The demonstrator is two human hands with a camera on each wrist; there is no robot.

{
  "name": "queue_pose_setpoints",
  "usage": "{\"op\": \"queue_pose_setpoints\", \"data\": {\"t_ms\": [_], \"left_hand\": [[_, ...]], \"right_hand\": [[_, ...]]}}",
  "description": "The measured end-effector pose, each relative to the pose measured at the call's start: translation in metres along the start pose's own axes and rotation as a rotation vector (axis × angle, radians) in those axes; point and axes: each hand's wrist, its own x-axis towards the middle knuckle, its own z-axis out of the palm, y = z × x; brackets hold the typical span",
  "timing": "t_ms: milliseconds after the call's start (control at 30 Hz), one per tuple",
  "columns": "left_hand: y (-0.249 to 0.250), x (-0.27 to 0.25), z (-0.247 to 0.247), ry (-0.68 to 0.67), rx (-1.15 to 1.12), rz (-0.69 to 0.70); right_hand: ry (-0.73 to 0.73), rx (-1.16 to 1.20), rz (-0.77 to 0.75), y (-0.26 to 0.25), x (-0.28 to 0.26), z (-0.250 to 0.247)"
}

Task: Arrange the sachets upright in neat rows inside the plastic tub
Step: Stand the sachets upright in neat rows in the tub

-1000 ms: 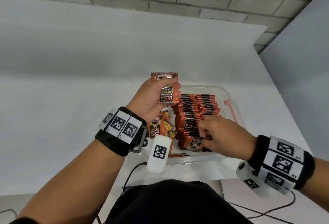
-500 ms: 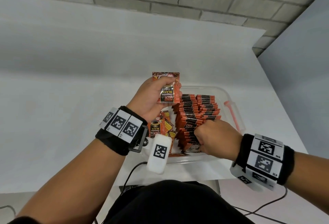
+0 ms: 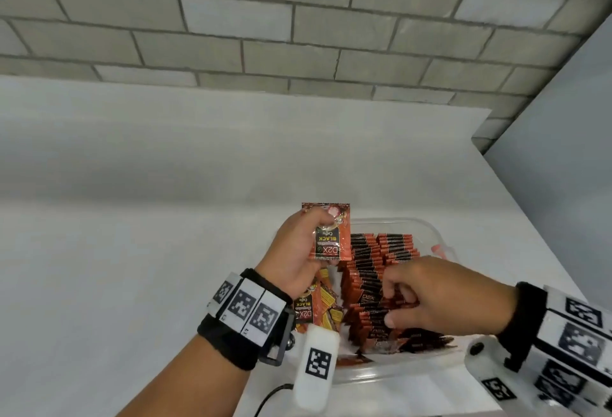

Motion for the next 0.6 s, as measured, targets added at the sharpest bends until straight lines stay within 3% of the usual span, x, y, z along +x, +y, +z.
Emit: {"op": "queue_pose_setpoints", "data": {"t_ms": [133, 267, 433, 500, 600], "left_hand": [[-0.002, 0.001, 0.005, -0.07, -0.001, 0.043], [0.0, 0.0, 0.011, -0.099, -0.024, 0.095], [-0.001, -0.004, 0.01, -0.079, 0.249, 0.044], [-0.004, -0.007, 0.01, -0.091, 0.357, -0.017], [-0.008, -0.011, 0.01, -0.068, 0.453, -0.137]], "right_hand": [[0.26, 0.408, 0.043, 0.006, 0.006, -0.027], [0.345, 0.639, 0.001, -0.002, 0.018, -0.019], [0.608, 0.941, 0.026, -0.001, 0.022, -0.018], [0.601, 0.978, 0.046, -0.001, 0.022, -0.015], [0.56, 0.77, 0.008, 0.002, 0.016, -0.006]]}}
